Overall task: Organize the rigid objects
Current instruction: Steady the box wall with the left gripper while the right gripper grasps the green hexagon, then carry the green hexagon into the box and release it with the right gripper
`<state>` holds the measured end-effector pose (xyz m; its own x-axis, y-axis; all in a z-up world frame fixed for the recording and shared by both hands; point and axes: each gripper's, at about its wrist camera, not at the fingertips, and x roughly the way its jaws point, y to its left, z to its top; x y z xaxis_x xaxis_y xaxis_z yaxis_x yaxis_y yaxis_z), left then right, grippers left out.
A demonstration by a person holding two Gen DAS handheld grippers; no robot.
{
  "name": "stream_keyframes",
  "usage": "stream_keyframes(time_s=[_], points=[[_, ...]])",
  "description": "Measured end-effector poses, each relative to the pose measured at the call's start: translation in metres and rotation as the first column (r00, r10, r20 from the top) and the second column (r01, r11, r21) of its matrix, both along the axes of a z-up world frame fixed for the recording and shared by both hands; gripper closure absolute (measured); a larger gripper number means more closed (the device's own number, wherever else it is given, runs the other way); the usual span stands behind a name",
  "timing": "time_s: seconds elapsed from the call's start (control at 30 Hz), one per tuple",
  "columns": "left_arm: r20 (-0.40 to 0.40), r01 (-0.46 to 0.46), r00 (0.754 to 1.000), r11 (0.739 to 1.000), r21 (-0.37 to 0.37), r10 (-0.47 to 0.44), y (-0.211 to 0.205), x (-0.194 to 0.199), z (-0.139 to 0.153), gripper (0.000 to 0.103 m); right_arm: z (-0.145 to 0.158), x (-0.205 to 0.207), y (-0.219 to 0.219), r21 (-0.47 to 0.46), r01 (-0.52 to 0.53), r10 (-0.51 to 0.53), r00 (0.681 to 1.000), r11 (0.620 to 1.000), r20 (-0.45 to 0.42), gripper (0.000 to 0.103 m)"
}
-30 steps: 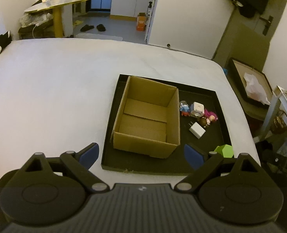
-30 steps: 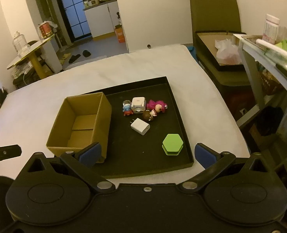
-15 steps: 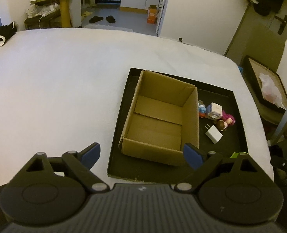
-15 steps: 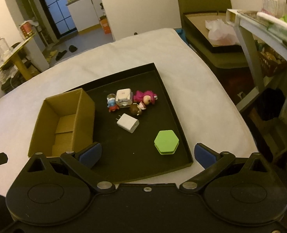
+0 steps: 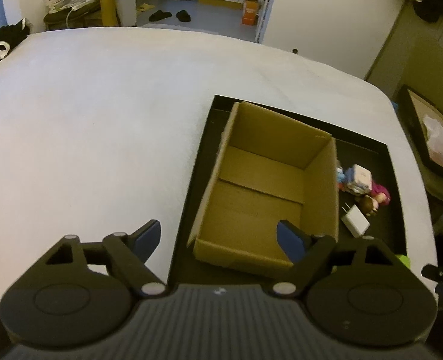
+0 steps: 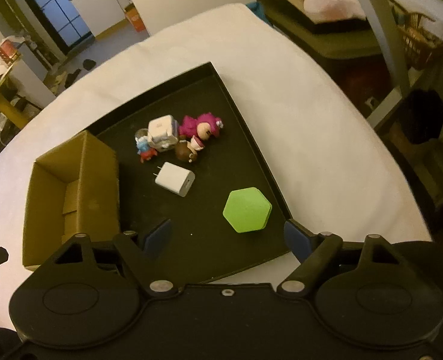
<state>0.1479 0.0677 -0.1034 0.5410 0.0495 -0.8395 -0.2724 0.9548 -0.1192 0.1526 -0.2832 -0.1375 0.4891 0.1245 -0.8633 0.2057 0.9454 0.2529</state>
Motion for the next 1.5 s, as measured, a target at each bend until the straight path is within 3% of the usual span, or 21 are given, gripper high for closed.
stream_keyframes(time_s=[0.23, 0.7, 0.8, 0.87, 0.93, 1.07, 1.2, 1.5], points=[[-0.025, -0.043, 0.999, 0.999, -0.024, 0.042, 0.006, 0.021, -0.021, 0.041, -0.017, 0.018, -0.009, 0.008, 0.041, -0.041, 0.998, 0.999, -0.041, 0.028], [-0.057, -0.026, 0.998, 0.999, -0.023, 0.024, 0.006, 0.057, -0.056, 0.059, -0.063, 0.047, -0.013, 0.007, 0.121, -0.119, 0.981, 0.993, -0.150, 0.035], [-0.051, -0.003, 0.999, 0.999, -0.032, 0.001, 0.005, 0.060, -0.061, 0.062, -0.071, 0.053, -0.010, -0.021, 0.110, -0.112, 0.982, 0.994, -0.154, 0.043], [-0.038, 0.017, 0.999, 1.000, -0.013, -0.017, 0.003, 0.062, -0.065, 0.064, -0.077, 0.056, -0.009, -0.014, 0.098, -0.099, 0.982, 0.995, -0.162, 0.054], [-0.035, 0.023, 0.999, 1.000, -0.003, -0.023, 0.003, 0.062, -0.070, 0.067, -0.081, 0.056, -0.006, -0.034, 0.088, -0.092, 0.983, 0.996, -0.158, 0.056], [-0.024, 0.026, 0.999, 1.000, -0.001, -0.026, 0.006, 0.063, -0.075, 0.073, -0.079, 0.057, 0.001, -0.068, 0.057, -0.065, 0.991, 0.996, -0.117, 0.057], [-0.017, 0.015, 1.000, 1.000, -0.002, -0.015, 0.014, 0.060, -0.081, 0.090, -0.073, 0.055, 0.006, -0.074, 0.049, -0.055, 0.995, 0.996, -0.087, 0.057], [-0.005, 0.022, 1.000, 0.998, -0.052, -0.022, 0.019, 0.060, -0.083, 0.089, -0.041, 0.043, 0.024, -0.104, 0.015, -0.016, 1.000, 0.994, -0.010, 0.057]])
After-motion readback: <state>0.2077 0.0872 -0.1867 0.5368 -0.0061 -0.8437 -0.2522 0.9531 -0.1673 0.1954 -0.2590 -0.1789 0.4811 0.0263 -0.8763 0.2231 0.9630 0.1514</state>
